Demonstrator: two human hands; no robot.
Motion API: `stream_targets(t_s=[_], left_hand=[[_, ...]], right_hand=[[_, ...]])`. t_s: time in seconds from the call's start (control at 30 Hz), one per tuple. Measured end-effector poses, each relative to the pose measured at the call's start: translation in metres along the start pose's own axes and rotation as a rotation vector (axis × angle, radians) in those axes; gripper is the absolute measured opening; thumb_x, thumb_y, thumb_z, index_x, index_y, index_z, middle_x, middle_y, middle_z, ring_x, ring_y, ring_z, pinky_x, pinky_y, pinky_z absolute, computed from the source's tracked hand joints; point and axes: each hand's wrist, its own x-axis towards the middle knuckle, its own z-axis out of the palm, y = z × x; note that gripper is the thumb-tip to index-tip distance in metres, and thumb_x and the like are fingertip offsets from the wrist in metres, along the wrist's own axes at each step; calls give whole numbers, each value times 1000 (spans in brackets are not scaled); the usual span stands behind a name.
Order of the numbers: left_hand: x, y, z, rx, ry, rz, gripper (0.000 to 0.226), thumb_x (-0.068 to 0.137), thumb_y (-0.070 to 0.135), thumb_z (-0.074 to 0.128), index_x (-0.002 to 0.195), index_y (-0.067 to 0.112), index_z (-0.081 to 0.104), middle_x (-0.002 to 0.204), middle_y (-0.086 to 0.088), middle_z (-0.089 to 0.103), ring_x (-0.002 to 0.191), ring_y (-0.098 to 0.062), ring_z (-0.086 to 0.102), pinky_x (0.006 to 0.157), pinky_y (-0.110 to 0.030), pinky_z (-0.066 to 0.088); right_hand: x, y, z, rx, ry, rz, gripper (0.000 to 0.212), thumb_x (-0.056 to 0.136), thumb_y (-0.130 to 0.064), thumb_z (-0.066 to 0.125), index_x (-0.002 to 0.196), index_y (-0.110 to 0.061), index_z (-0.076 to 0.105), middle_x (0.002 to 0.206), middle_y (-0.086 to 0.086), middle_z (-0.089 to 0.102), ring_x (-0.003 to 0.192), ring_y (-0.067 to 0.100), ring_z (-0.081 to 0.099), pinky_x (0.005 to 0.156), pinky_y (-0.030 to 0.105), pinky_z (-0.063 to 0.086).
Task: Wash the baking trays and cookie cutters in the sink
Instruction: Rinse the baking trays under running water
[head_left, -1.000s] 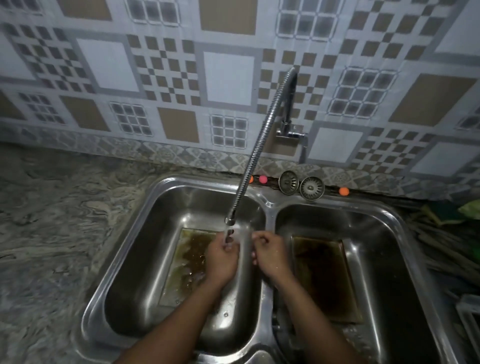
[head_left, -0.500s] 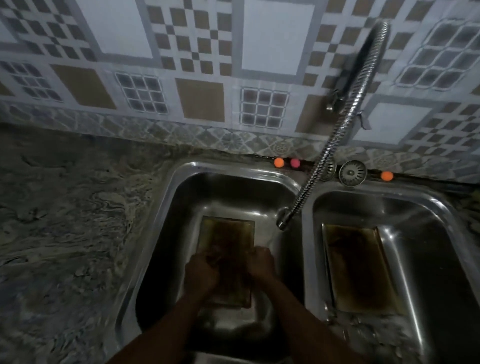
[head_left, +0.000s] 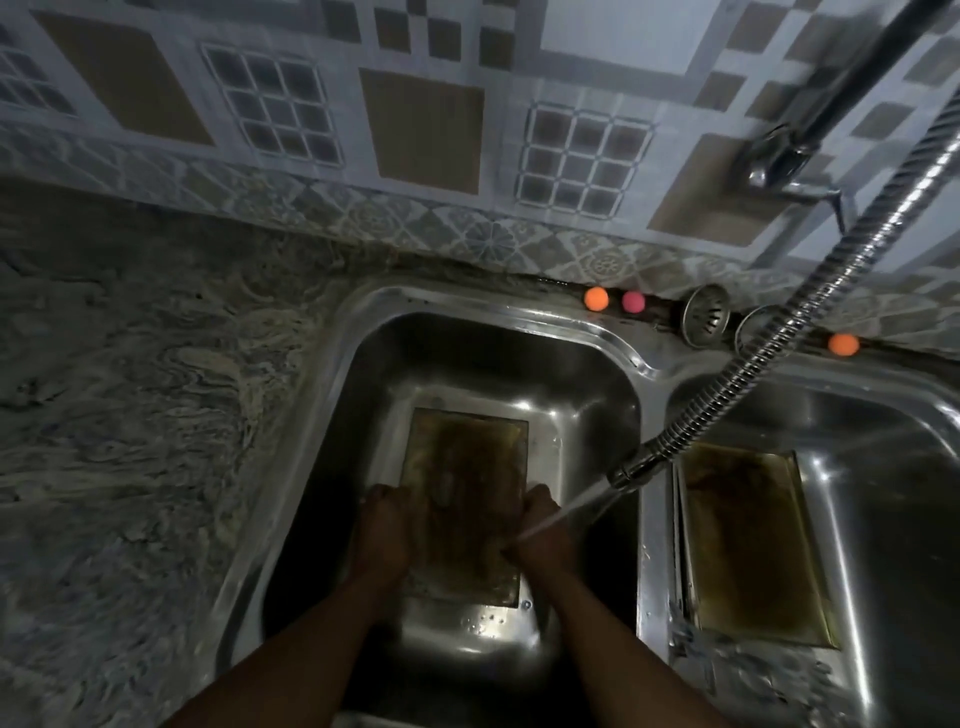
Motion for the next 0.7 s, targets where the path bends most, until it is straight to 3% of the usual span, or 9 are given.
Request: stream_targets(t_s=[0.1, 0.17, 0.23, 0.33, 0.4, 0.5, 0.57, 0.63, 0.7], left_hand=[[-5, 2, 1, -22, 38, 13, 16, 82, 1, 69, 84, 17, 71, 86, -9, 68, 79, -28, 66, 71, -28, 49], [-12, 7, -3, -102, 103, 16, 12, 87, 5, 65, 91, 11, 74, 93, -10, 66, 81, -29, 65, 74, -30, 50], [-26, 23, -12, -192, 144, 26, 13, 90, 11, 63, 100, 11, 73, 102, -9, 65, 88, -28, 65, 79, -29, 50], [-46, 39, -18, -339, 105, -2, 15, 93, 27, 62, 102, 18, 68, 102, 4, 62, 90, -19, 63, 78, -26, 47], [-56, 51, -22, -394, 104, -5, 23, 92, 38, 62, 96, 16, 68, 93, 5, 66, 84, -17, 65, 70, -29, 50], [-66, 70, -30, -456, 170, 78, 17, 91, 21, 63, 82, 10, 73, 79, -3, 69, 72, -17, 67, 61, -26, 49], [-71, 87, -38, -447, 196, 123, 18, 88, 9, 57, 94, 9, 74, 90, -8, 70, 80, -19, 68, 63, -17, 42], [-74, 104, -49, -463, 171, 142, 32, 88, 3, 56, 115, 12, 70, 113, -4, 67, 98, -11, 63, 72, -8, 39], [-83, 123, -63, -513, 112, 188, 44, 87, -3, 56, 128, 11, 63, 124, -1, 63, 100, -4, 56, 66, 2, 36]], right_hand=[[1, 4, -8, 6, 27, -22, 27, 82, -9, 57, 109, -11, 51, 97, 8, 65, 85, 27, 68, 70, 42, 60], [-11, -1, -24, -17, 41, -19, 21, 84, -9, 55, 103, -14, 52, 94, 4, 64, 78, 21, 67, 68, 39, 60], [-30, -6, -41, 47, 87, -37, 4, 89, -24, 47, 89, -23, 51, 86, 1, 64, 74, 20, 66, 69, 42, 59], [-55, -8, -62, 162, 172, -100, 20, 91, -46, 40, 90, -28, 48, 88, -1, 64, 79, 21, 65, 73, 42, 57], [-68, -9, -76, 203, 246, -138, 14, 93, -42, 44, 88, -29, 46, 86, -3, 62, 77, 17, 63, 70, 38, 54], [-84, -7, -97, 225, 343, -183, 7, 96, -25, 48, 89, -28, 48, 86, -5, 60, 77, 13, 59, 69, 35, 51], [-93, -3, -107, 259, 385, -181, 7, 96, -21, 48, 93, -27, 50, 88, -4, 60, 79, 12, 58, 71, 35, 52], [-100, 0, -118, 312, 425, -187, 8, 95, -15, 49, 95, -22, 52, 87, -1, 61, 78, 14, 59, 67, 31, 46], [-107, 4, -130, 330, 498, -205, 10, 94, -10, 50, 97, -18, 55, 88, 1, 61, 79, 17, 57, 68, 26, 40]])
